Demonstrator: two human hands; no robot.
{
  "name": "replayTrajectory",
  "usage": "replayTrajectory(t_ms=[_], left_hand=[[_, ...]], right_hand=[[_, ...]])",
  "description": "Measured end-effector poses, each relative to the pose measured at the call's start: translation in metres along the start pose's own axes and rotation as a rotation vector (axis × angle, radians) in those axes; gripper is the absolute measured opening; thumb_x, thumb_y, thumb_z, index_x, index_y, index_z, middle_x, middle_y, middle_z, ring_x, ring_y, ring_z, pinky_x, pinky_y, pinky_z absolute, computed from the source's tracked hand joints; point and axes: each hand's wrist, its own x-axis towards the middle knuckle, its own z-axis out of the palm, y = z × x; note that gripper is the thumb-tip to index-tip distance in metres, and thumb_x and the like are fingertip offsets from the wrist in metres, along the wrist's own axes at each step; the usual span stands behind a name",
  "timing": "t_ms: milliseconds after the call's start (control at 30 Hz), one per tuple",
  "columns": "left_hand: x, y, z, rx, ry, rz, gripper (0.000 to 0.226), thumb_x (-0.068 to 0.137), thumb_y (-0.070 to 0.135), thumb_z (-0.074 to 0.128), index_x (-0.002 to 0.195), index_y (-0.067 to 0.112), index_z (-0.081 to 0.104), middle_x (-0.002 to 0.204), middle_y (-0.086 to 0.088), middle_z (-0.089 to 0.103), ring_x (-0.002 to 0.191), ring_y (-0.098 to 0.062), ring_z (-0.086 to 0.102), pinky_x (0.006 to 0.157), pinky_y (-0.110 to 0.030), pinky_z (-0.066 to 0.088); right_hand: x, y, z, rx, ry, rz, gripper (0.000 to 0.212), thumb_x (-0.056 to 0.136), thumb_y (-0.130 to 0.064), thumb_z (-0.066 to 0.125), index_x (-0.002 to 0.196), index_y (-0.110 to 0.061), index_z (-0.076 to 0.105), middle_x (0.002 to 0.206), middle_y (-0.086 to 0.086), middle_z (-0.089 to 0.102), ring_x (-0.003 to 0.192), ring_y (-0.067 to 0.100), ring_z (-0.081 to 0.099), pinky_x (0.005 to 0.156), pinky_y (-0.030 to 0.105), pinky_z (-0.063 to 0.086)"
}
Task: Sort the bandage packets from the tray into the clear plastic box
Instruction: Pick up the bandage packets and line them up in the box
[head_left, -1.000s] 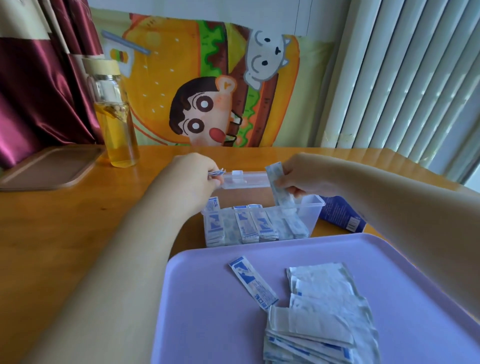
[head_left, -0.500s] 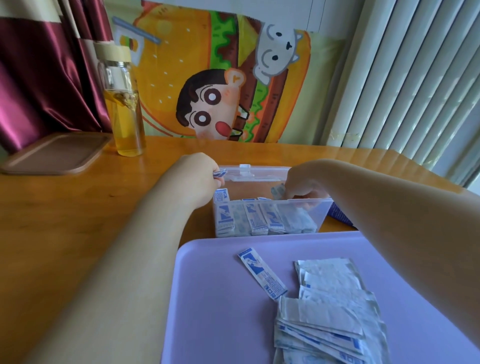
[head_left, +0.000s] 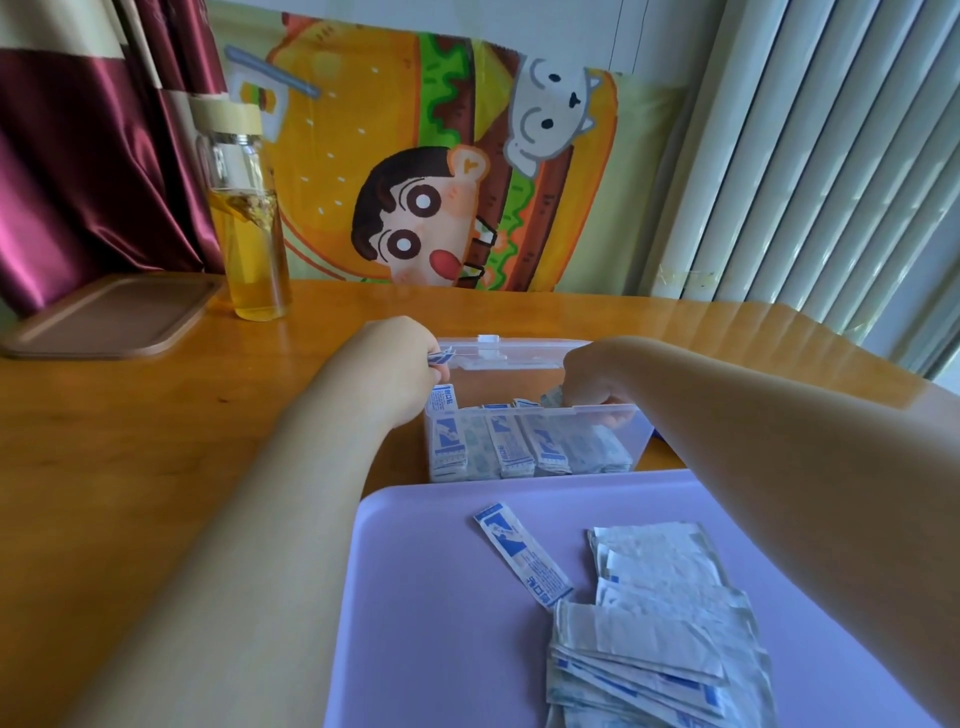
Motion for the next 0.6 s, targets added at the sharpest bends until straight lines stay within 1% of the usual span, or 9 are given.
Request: replayTrajectory(t_ms=[100, 167, 233, 300, 333, 433, 467, 533, 600], left_hand=[[0.0, 0.0, 0.0, 0.01, 0.0, 0.002, 0.027, 0.098, 0.021, 0.046, 0.118, 0.011, 0.062, 0.115, -0.011, 0.062, 0.1, -0.025, 0.058, 0.074, -0.03, 0.044], [0.0, 0.0, -0.001, 0.007, 0.0, 0.004, 0.027, 0.098, 0.02, 0.046, 0.117, 0.01, 0.062, 0.11, -0.011, 0.063, 0.097, -0.025, 0.058, 0.07, -0.029, 0.041], [0.0, -0.001, 0.0, -0.002, 0.0, 0.003, 0.026, 0.098, 0.019, 0.046, 0.117, 0.01, 0.062, 0.11, -0.012, 0.063, 0.097, -0.025, 0.058, 0.071, -0.029, 0.04], [-0.001, -0.001, 0.0, -0.013, 0.009, 0.007, 0.027, 0.098, 0.019, 0.047, 0.118, 0.01, 0.062, 0.113, -0.011, 0.062, 0.099, -0.025, 0.058, 0.073, -0.029, 0.042], [-0.001, -0.001, 0.0, -0.016, 0.013, 0.008, 0.027, 0.098, 0.019, 0.047, 0.118, 0.011, 0.062, 0.114, -0.011, 0.062, 0.1, -0.024, 0.058, 0.074, -0.029, 0.042], [-0.002, -0.002, 0.001, -0.025, 0.018, 0.006, 0.027, 0.097, 0.019, 0.047, 0.118, 0.011, 0.062, 0.113, -0.011, 0.063, 0.099, -0.024, 0.058, 0.072, -0.028, 0.042], [-0.001, -0.001, 0.001, -0.025, 0.02, 0.007, 0.027, 0.097, 0.019, 0.048, 0.118, 0.011, 0.062, 0.111, -0.011, 0.063, 0.098, -0.023, 0.058, 0.071, -0.028, 0.041], [-0.001, -0.001, 0.001, -0.02, 0.022, 0.01, 0.027, 0.097, 0.02, 0.048, 0.118, 0.011, 0.062, 0.11, -0.01, 0.063, 0.096, -0.023, 0.058, 0.07, -0.028, 0.04], [-0.001, -0.001, 0.001, -0.013, 0.022, 0.011, 0.026, 0.098, 0.02, 0.047, 0.118, 0.011, 0.062, 0.109, -0.011, 0.063, 0.096, -0.023, 0.058, 0.07, -0.028, 0.041]], right_hand=[[0.006, 0.001, 0.003, -0.04, 0.026, 0.013, 0.037, 0.094, -0.011, 0.046, 0.13, -0.001, 0.048, 0.119, 0.011, 0.051, 0.093, 0.021, 0.044, 0.072, 0.026, 0.039], [0.007, 0.001, 0.002, -0.091, 0.027, -0.019, 0.038, 0.094, -0.013, 0.046, 0.13, -0.002, 0.047, 0.128, 0.011, 0.051, 0.096, 0.022, 0.044, 0.077, 0.025, 0.036], [0.009, 0.002, 0.002, -0.098, 0.015, -0.014, 0.03, 0.091, -0.01, 0.049, 0.119, -0.001, 0.054, 0.115, 0.01, 0.054, 0.094, 0.023, 0.051, 0.074, 0.026, 0.038], [0.009, 0.002, 0.001, -0.139, 0.015, -0.008, 0.006, 0.088, -0.008, 0.054, 0.085, -0.004, 0.057, 0.086, 0.004, 0.051, 0.074, 0.019, 0.051, 0.063, 0.025, 0.041], [0.013, 0.002, 0.001, -0.135, 0.014, -0.008, 0.012, 0.088, -0.01, 0.056, 0.077, -0.006, 0.052, 0.08, 0.003, 0.047, 0.07, 0.018, 0.05, 0.062, 0.025, 0.042], [0.01, 0.001, -0.001, -0.124, -0.013, -0.025, 0.006, 0.092, -0.016, 0.053, 0.088, -0.012, 0.051, 0.084, 0.003, 0.051, 0.075, 0.02, 0.054, 0.061, 0.025, 0.044], [0.011, 0.001, -0.002, -0.112, -0.026, -0.028, 0.01, 0.094, -0.016, 0.049, 0.096, -0.01, 0.056, 0.093, 0.005, 0.056, 0.082, 0.021, 0.058, 0.059, 0.023, 0.042], [0.01, 0.001, -0.003, -0.082, -0.057, -0.023, 0.027, 0.097, -0.018, 0.043, 0.12, -0.008, 0.054, 0.121, 0.008, 0.057, 0.106, 0.026, 0.059, 0.062, 0.024, 0.043], [0.01, 0.001, -0.003, -0.072, -0.077, -0.016, 0.03, 0.097, -0.023, 0.045, 0.124, -0.011, 0.051, 0.129, 0.01, 0.055, 0.109, 0.026, 0.057, 0.064, 0.024, 0.044]])
